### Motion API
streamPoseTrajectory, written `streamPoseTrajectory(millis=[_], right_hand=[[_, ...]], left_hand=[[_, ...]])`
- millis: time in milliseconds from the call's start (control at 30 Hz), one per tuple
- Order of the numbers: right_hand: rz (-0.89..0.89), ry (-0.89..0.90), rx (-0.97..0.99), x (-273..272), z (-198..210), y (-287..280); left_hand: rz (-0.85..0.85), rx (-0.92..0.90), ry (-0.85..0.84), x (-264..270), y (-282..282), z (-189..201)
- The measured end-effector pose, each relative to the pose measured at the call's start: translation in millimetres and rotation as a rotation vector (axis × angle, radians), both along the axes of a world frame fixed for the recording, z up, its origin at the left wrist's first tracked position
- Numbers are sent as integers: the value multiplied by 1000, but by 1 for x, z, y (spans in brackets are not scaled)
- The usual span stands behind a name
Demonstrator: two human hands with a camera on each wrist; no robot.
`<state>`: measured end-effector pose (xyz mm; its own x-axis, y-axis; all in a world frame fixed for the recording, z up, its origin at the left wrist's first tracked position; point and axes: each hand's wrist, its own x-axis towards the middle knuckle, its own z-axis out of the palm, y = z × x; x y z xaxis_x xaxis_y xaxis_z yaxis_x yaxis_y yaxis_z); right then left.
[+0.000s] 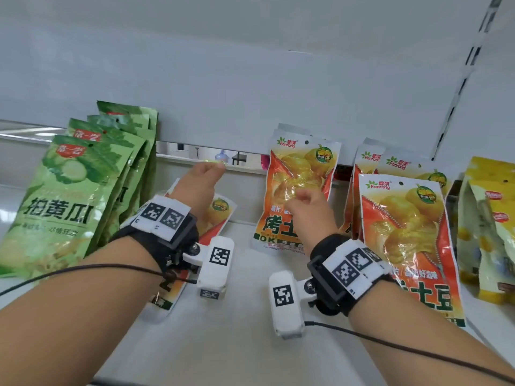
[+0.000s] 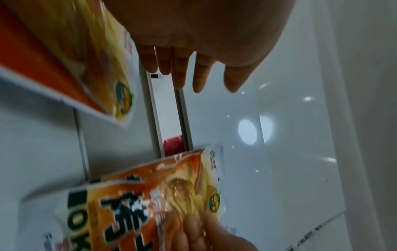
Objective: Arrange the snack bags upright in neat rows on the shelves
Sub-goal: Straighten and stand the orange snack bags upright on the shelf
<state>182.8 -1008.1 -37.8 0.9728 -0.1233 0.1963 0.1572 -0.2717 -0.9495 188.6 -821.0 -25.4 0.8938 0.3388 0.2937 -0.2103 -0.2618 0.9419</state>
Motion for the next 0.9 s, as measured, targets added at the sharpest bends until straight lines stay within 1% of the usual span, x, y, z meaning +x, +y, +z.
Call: streamPoseTrajectory(millis=[67,100,167,267,367,433,500,533,567,667,733,800,900], right_hand=[[170,122,10,-7,1,17],[240,178,20,-8,-2,26],[308,277,60,-8,-8,41],[325,388,35,-9,-17,58],[332,471,1,-6,-25,70],[310,508,-19,-2,-30,77],[280,525,-5,1,-32,82],[282,526,-6,4,-33,86],[293,519,-16,5,-32,89],[266,523,-33,3,-31,94],[276,528,3,5,-34,97],[293,536,43,6,-37,99],[263,541,108,7,-39,100]], left_hand=[[88,138,57,-12,19,1],[94,178,93,-17,28,0],[100,190,159,-30,40,-2],[120,270,283,-47,52,-9],[82,185,339,-60,57,-16],[87,200,386,-68,56,-18],[90,250,457,-72,58,-22],[124,311,480,-74,58,-24],[163,332,499,-76,59,-25],[190,376,540,-84,62,-28],[191,348,536,-89,66,-30],[188,267,504,-92,71,-34],[183,6,396,-93,79,-43]])
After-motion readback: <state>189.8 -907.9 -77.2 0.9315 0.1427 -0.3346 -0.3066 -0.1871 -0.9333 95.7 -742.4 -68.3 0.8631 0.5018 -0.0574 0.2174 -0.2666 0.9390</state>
